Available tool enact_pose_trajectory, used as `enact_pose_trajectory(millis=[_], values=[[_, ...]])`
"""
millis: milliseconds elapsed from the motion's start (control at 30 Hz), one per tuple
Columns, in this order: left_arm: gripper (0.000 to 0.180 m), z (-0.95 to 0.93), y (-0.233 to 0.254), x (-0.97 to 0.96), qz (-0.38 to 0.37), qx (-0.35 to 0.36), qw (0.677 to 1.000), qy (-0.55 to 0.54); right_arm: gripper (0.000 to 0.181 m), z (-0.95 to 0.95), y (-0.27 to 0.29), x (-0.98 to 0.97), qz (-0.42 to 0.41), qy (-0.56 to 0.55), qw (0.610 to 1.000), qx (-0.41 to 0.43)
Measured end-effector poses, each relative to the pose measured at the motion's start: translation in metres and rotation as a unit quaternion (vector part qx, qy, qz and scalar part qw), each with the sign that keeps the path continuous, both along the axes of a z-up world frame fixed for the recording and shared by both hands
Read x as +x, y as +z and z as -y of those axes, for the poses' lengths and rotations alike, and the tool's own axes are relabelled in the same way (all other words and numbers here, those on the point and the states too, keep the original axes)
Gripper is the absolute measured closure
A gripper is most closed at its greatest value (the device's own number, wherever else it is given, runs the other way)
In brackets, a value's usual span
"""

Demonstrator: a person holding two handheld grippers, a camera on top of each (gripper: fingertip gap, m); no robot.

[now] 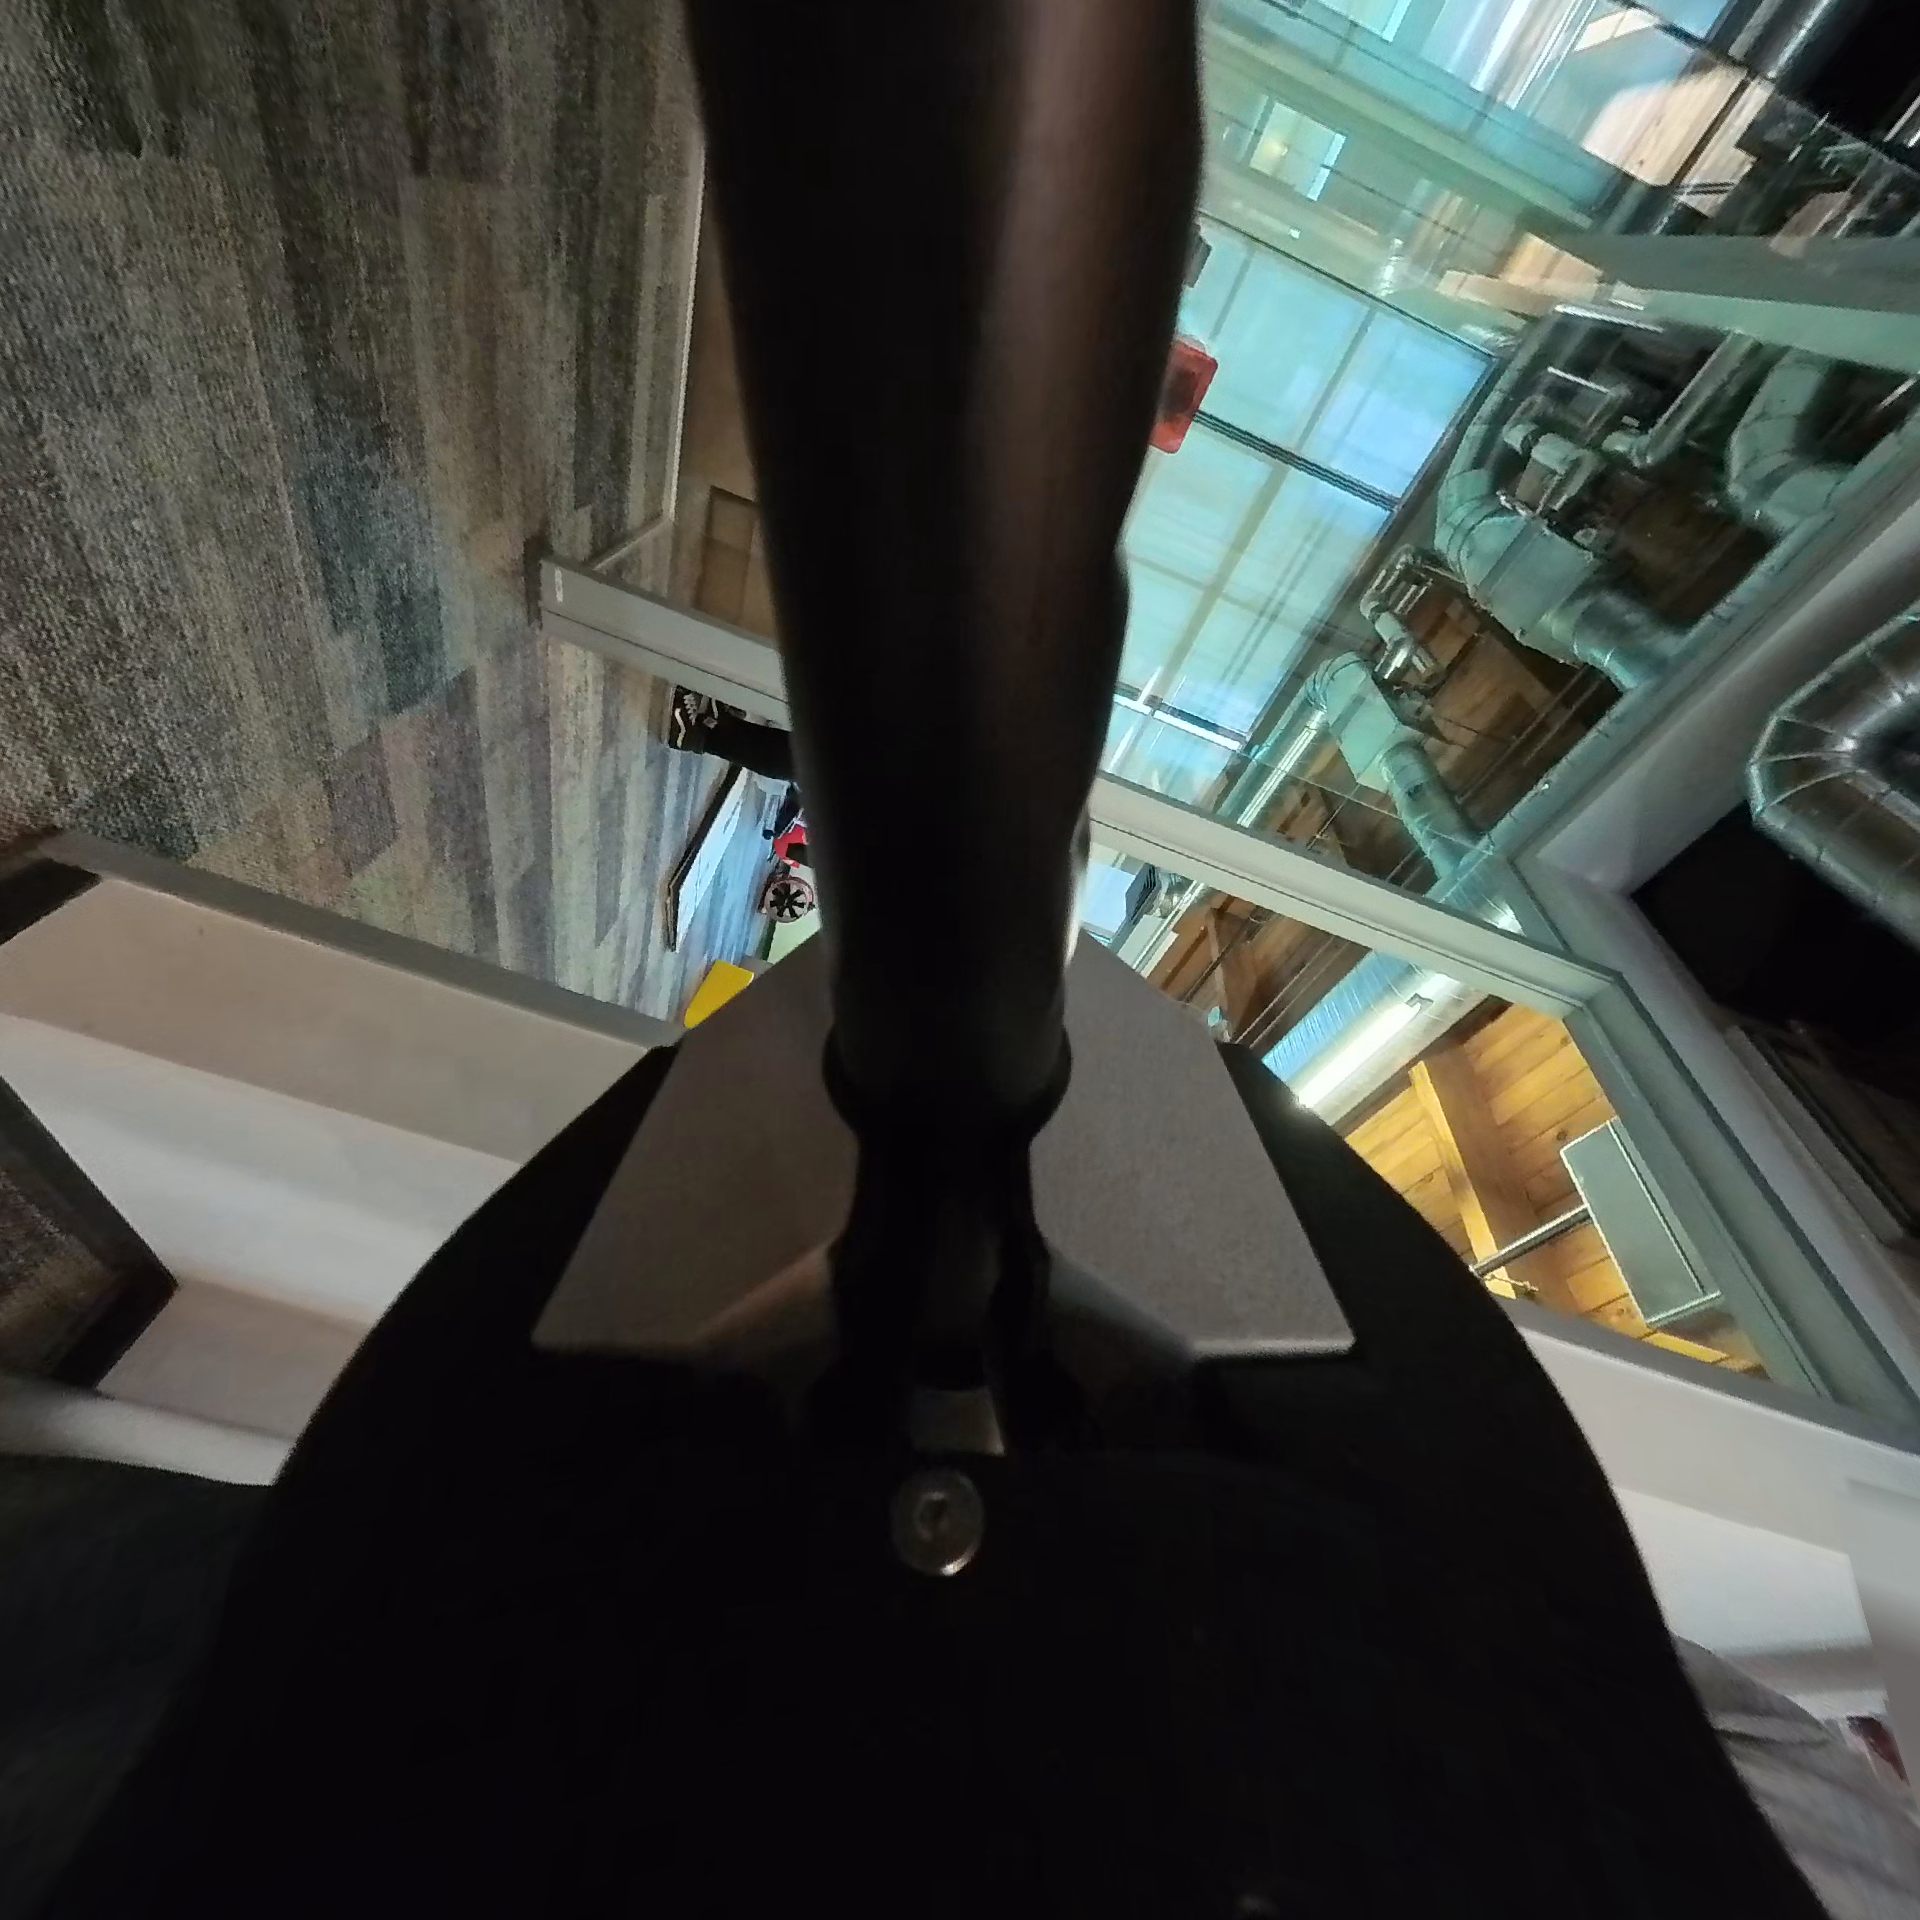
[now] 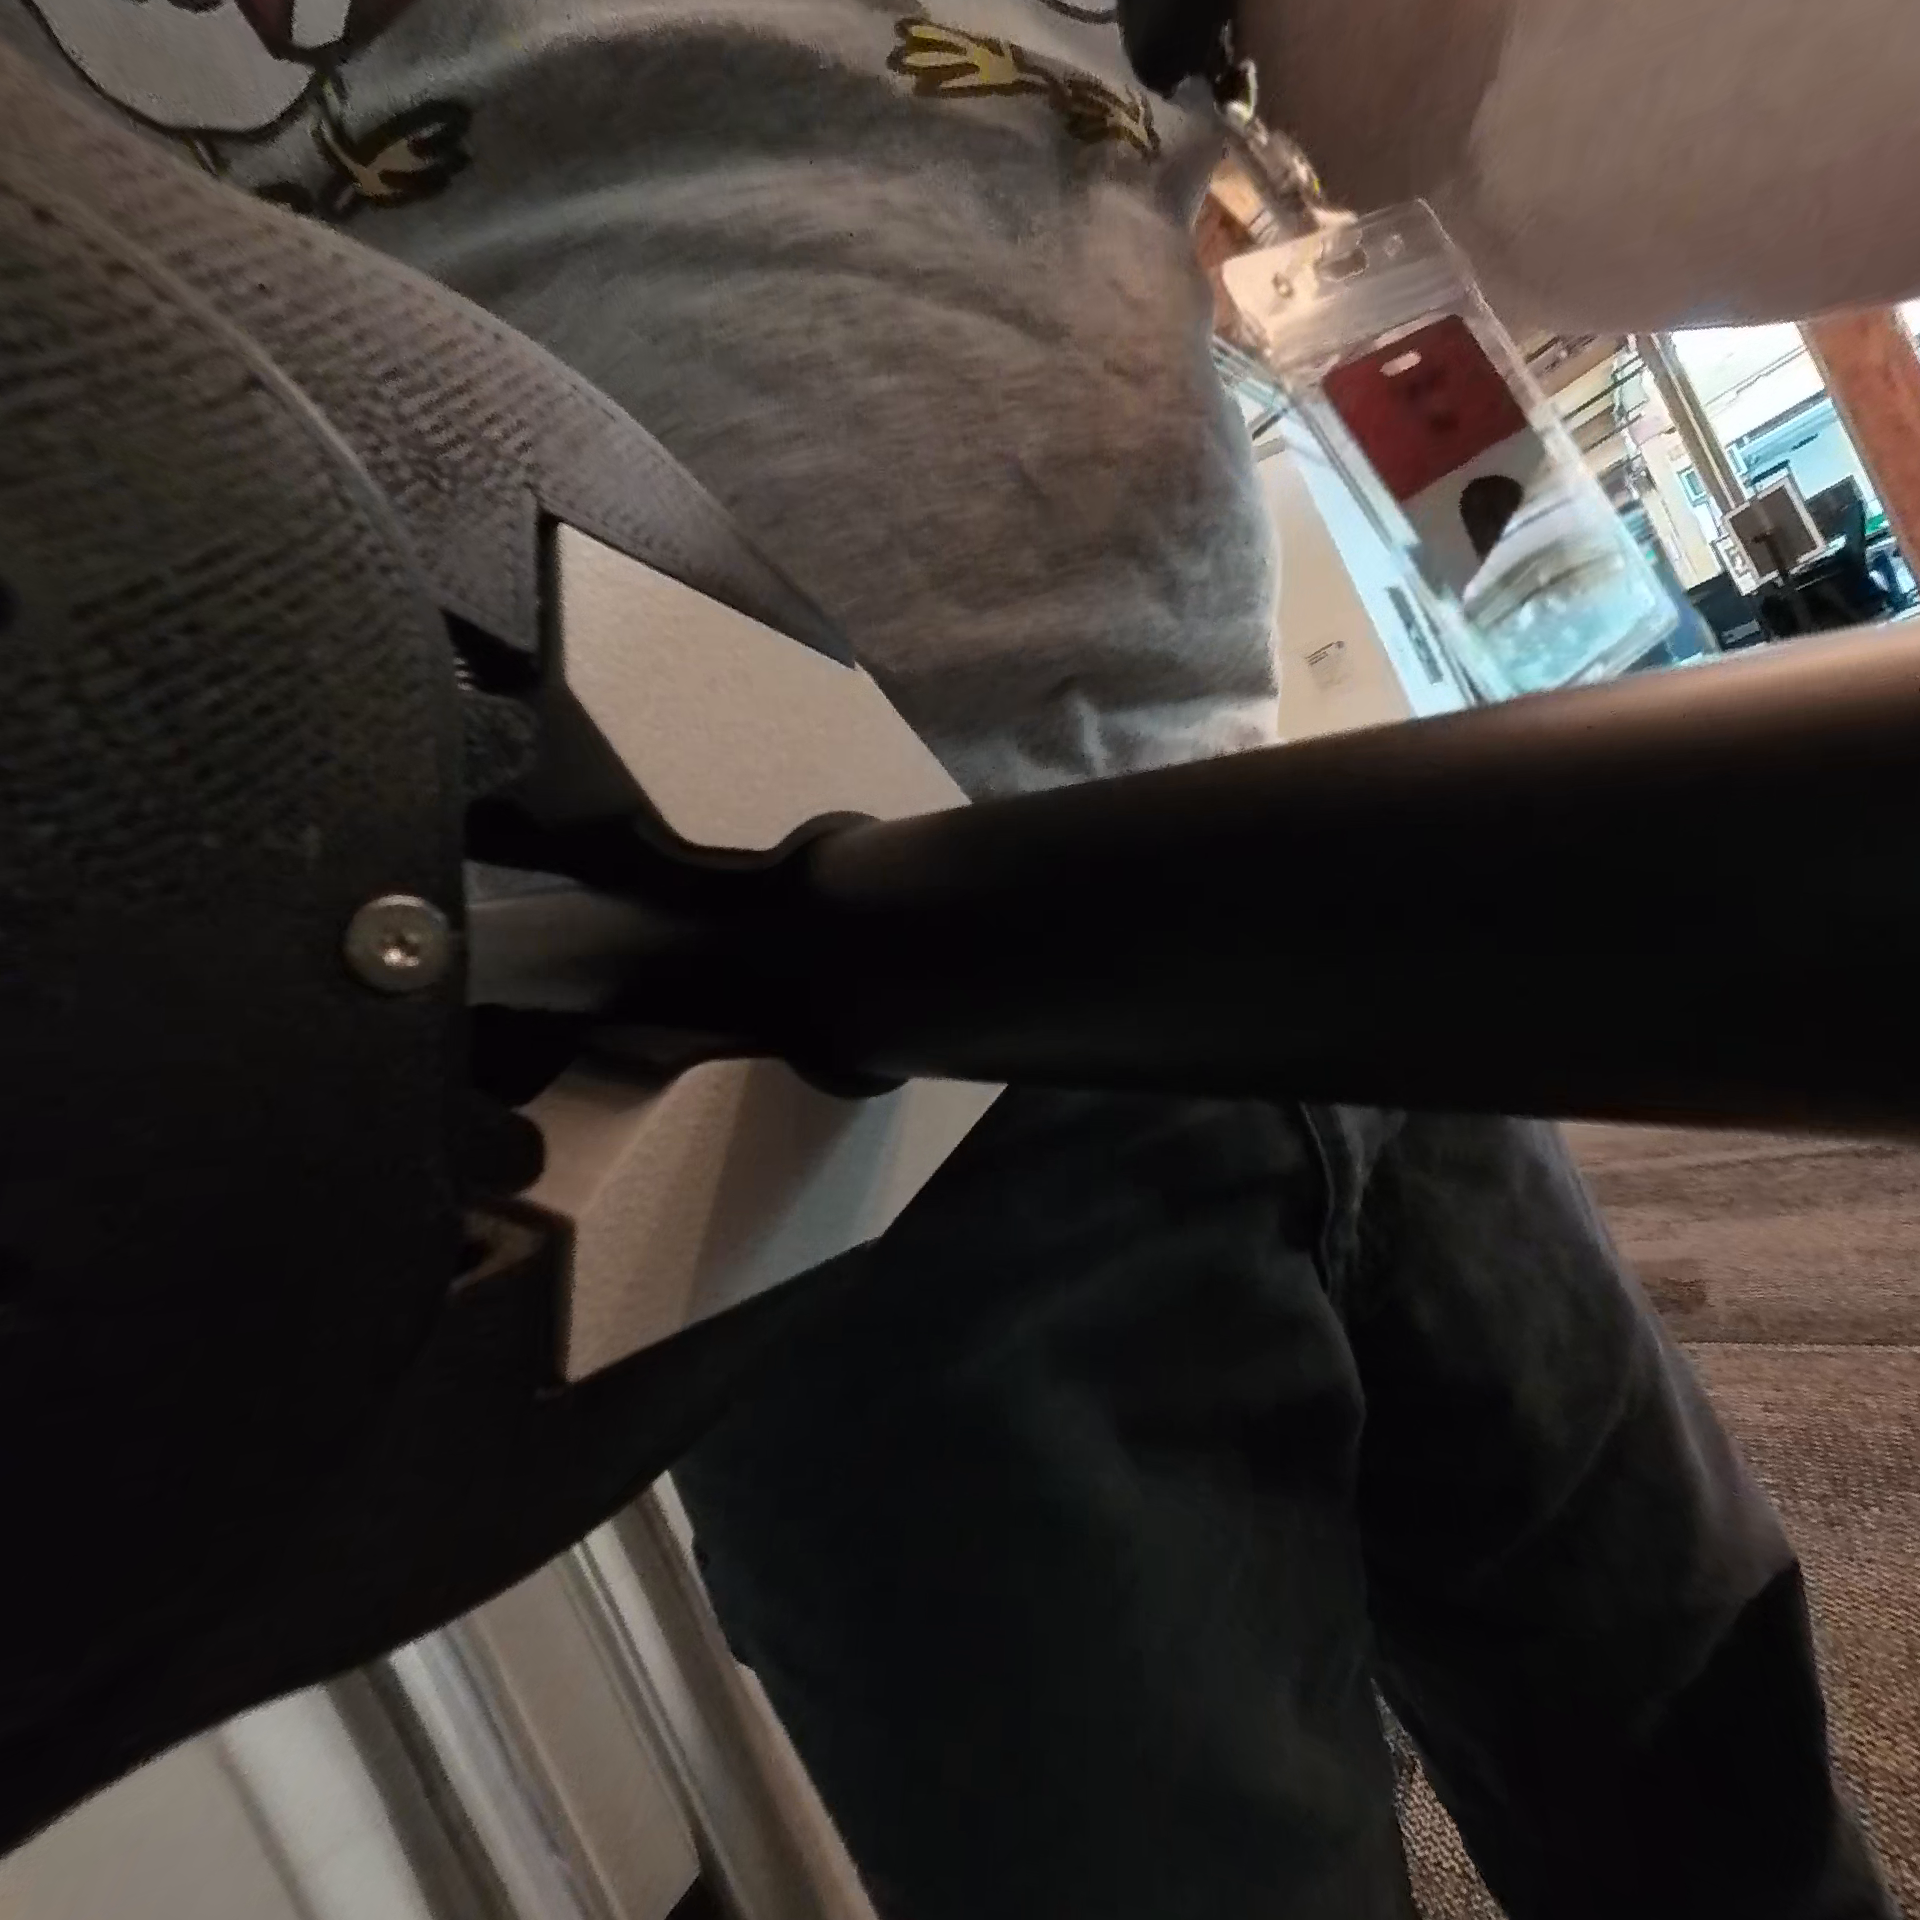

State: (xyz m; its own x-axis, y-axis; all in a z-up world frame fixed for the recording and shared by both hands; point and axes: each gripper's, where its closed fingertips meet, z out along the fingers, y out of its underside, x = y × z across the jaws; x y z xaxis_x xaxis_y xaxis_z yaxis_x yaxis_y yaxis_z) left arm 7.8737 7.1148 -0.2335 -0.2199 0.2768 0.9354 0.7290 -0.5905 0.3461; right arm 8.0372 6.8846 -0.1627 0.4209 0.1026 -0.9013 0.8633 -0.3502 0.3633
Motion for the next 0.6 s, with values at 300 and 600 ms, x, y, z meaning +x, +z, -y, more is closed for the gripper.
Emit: enact_pose_trajectory(millis=[300,600], values=[[0.166,-0.004,-0.004,-0.014,-0.001,-0.002,1.0,0.004,0.158,-0.005,-0.006,-0.011,0.002,0.011,1.0,0.004],[0.166,-0.017,-0.005,-0.048,-0.008,-0.004,1.0,0.015,0.159,-0.016,-0.008,-0.047,-0.003,0.007,1.0,0.002]])
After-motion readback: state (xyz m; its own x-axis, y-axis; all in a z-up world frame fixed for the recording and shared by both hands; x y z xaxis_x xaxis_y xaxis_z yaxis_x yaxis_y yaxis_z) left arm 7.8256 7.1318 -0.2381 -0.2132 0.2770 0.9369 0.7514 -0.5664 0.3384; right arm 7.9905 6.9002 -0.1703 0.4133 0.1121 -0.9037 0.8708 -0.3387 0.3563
